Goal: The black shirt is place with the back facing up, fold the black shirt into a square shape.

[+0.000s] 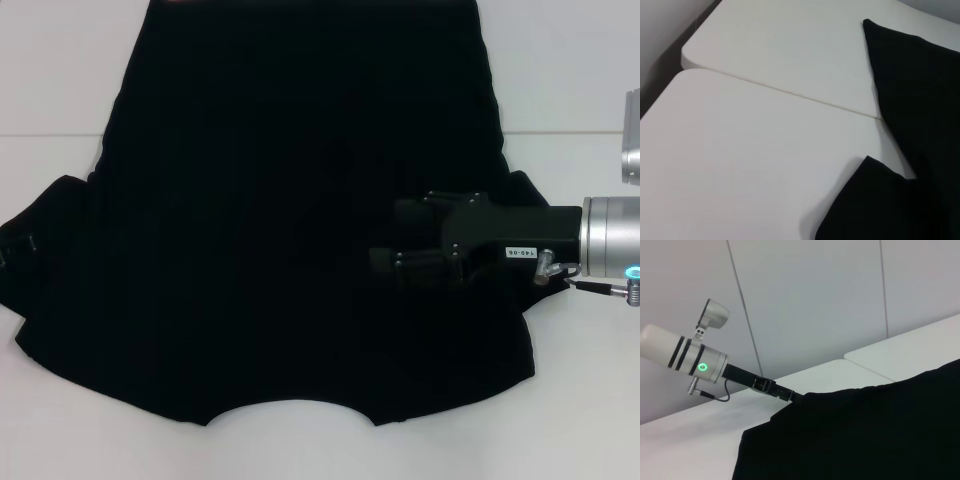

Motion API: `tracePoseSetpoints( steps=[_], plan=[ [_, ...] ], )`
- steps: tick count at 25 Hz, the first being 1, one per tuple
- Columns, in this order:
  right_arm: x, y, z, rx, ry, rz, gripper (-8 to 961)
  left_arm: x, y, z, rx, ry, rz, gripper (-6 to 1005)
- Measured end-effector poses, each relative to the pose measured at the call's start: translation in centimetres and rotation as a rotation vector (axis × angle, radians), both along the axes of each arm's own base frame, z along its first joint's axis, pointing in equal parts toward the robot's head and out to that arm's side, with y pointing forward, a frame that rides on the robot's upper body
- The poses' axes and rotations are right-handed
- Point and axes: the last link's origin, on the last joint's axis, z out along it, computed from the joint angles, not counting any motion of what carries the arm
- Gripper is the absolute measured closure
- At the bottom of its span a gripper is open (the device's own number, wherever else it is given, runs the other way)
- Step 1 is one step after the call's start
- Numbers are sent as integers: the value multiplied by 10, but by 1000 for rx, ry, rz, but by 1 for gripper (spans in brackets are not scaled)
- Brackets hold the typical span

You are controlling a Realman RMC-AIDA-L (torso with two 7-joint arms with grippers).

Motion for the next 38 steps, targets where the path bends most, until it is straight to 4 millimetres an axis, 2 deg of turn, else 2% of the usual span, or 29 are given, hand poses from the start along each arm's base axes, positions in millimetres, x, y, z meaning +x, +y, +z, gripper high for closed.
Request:
tracePoseSetpoints(
  steps=[16,22,38],
  plan=[
    [0,1,1,3,-3,0,77,-1,-1,-4,-9,-3,2,137],
    [0,1,1,3,-3,0,139,-1,-2,-7,-32,13,0,138],
    [1,0,1,4,-4,-1,133,7,2,-15,-72,21,-29,138]
  ],
)
